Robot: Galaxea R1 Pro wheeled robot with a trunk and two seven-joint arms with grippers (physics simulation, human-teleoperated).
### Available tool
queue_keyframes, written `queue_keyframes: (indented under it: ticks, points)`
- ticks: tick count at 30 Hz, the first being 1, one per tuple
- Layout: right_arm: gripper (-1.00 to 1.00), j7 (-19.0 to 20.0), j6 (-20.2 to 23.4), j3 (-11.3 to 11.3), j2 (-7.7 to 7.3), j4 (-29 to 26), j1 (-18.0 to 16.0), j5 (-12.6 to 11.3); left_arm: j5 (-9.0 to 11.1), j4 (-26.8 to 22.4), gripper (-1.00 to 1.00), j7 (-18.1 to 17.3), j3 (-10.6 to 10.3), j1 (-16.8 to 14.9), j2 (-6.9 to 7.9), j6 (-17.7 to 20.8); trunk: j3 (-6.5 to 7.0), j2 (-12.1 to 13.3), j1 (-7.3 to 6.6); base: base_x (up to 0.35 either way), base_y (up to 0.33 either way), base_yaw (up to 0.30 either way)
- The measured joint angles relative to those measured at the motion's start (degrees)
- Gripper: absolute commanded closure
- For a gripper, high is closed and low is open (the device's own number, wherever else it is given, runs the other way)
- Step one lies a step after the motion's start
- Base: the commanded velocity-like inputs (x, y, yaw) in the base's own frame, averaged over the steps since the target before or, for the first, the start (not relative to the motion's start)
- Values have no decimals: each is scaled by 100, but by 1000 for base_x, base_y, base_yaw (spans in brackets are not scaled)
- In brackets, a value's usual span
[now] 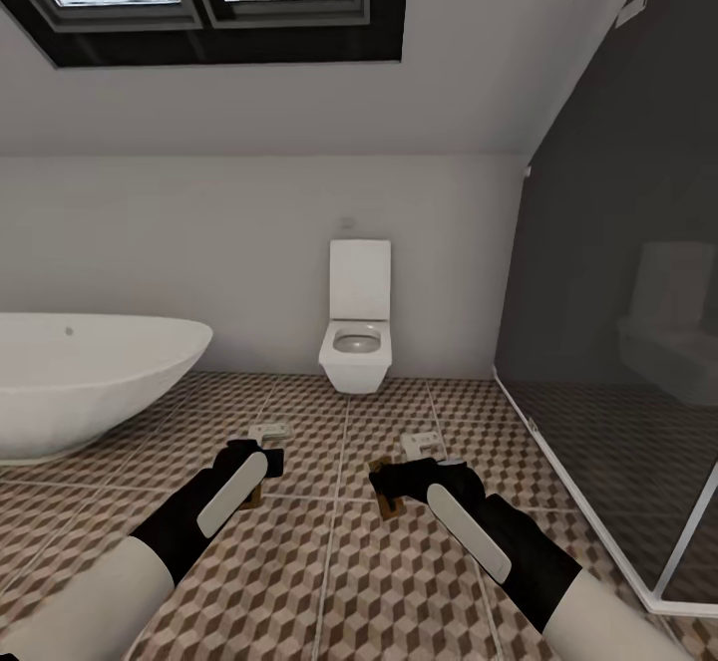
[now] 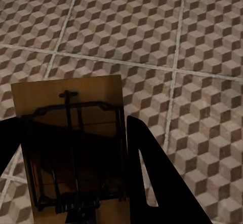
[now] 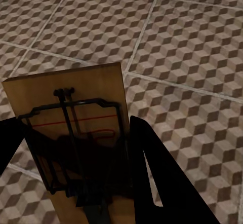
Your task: Take the four mousetraps from the cabinet in the bathroom and place them on the bathroom floor. Make sure all four end up on the same floor surface, and ensure that at least two of them are either under or directly next to the same bathroom sink.
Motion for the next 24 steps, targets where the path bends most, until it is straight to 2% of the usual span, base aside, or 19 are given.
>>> queue_keyframes:
  ticks: [24]
  points:
    - [100, 5, 3, 3, -13, -115, 0, 0, -7, -24, 100, 0, -6, 0, 1, 0, -431, -963, 527, 0, 0, 0]
